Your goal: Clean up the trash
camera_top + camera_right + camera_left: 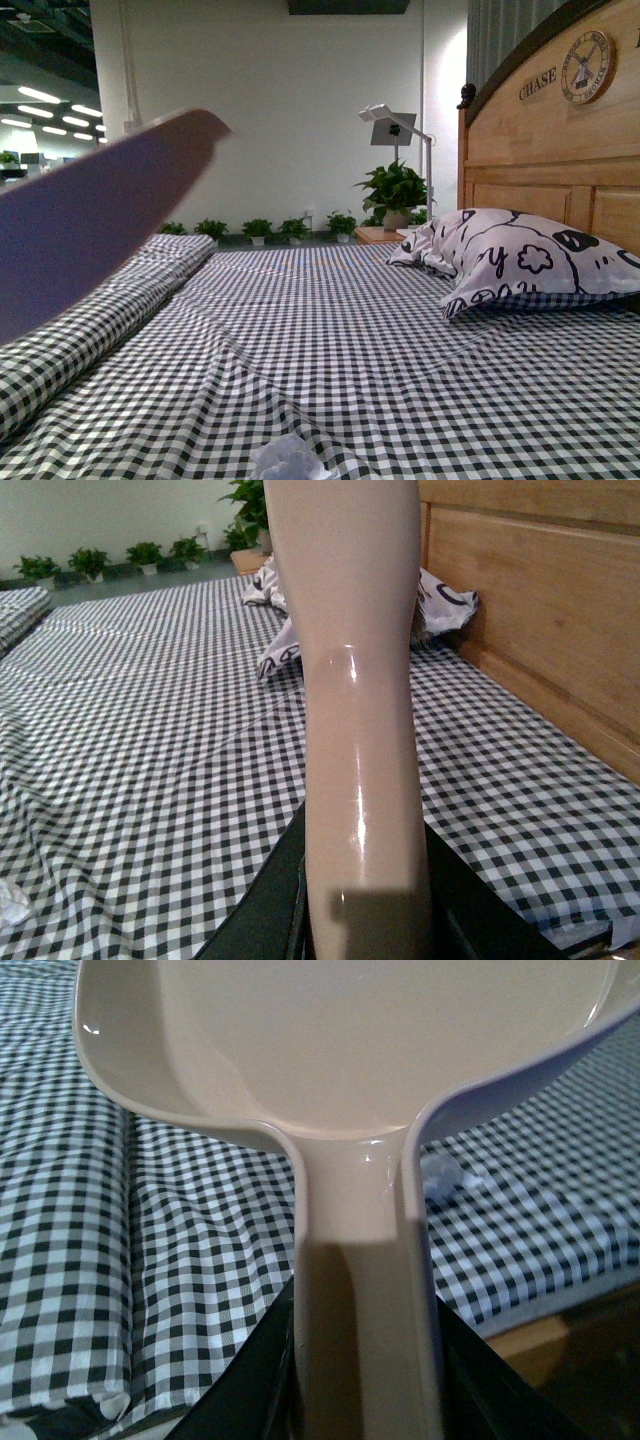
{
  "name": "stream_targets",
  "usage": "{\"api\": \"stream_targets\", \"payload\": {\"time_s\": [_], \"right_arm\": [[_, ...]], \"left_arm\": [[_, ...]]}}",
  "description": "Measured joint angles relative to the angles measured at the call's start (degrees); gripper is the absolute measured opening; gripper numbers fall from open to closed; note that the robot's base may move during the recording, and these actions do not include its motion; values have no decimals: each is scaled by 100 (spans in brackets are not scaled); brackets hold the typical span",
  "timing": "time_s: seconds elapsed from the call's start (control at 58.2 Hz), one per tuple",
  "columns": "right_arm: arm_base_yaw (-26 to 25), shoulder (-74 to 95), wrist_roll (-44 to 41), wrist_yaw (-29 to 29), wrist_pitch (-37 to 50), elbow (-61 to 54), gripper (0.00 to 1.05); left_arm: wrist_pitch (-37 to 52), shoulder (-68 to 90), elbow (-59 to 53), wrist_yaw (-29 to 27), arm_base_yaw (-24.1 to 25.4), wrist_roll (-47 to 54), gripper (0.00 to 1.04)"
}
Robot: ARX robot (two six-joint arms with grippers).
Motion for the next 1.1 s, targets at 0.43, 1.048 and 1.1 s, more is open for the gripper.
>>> {"api": "stream_targets", "payload": {"time_s": [0.43, 1.048, 1.1], "right_arm": [[0, 0, 0, -2, 0, 0, 20], [0, 0, 0, 0, 0, 0, 20], [0, 0, 0, 0, 0, 0, 20]], "left_arm": [[-404, 2450, 603, 149, 256, 4044, 28], [-11, 3985, 903, -133, 1062, 6196, 28], [116, 4026, 905, -120, 986, 6164, 28]]}}
